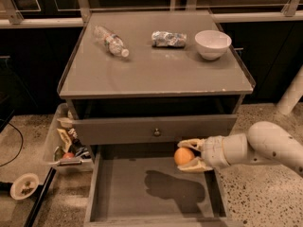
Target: Pick orange from middle drawer and place on counter
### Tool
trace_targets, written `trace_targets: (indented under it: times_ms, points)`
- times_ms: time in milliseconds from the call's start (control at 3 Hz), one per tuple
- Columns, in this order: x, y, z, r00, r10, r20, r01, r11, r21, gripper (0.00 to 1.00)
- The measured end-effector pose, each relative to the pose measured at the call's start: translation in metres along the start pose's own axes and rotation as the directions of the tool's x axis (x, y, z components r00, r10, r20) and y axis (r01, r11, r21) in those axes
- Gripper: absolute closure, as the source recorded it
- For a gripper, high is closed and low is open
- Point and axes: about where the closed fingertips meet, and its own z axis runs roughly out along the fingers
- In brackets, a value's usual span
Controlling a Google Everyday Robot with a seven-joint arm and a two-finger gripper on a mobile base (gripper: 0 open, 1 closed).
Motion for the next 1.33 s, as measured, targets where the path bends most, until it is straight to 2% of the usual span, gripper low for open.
trace_targets:
  times_ms: [333, 667, 1000, 1333]
  points:
    - [-0.068, -0.009, -0.045, 0.985, -0.173, 0.0, 0.173, 0.9838, 0.046, 1.0]
    - [-0.135, -0.036, -0.086, 0.954, -0.301, -0.013, 0.301, 0.9495, 0.088, 1.0]
    - [-0.204, -0.083, -0.129, 0.919, -0.393, -0.038, 0.394, 0.907, 0.15, 1.0]
    - [-0.204, -0.083, -0.129, 0.919, -0.393, -0.038, 0.394, 0.9069, 0.15, 1.0]
